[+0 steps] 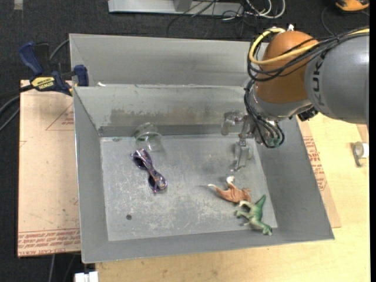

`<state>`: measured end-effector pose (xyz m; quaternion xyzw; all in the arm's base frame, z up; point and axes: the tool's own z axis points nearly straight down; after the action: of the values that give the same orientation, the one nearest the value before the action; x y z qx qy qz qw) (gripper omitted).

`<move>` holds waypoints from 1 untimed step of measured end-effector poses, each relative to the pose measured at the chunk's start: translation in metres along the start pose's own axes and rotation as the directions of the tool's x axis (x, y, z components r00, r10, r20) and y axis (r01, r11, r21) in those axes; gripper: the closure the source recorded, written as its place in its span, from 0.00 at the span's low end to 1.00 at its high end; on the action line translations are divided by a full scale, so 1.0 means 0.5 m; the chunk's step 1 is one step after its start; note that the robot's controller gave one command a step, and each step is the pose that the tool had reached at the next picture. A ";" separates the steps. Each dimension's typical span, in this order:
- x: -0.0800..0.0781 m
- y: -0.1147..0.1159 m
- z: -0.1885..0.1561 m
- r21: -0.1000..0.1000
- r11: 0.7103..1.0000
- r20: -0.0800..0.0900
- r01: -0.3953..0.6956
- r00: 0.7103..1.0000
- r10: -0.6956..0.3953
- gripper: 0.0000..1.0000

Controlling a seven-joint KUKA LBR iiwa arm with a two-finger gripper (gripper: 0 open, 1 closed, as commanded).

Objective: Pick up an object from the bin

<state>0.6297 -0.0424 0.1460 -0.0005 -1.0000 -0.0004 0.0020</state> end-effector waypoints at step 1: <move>-0.002 0.001 -0.010 0.000 1.000 0.006 0.001 1.000 -0.001 0.00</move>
Offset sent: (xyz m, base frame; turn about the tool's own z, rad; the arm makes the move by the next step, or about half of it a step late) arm -0.0993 -0.0294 -0.0760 0.0178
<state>0.6307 -0.0421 0.1509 0.0001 -1.0000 -0.0003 -0.0010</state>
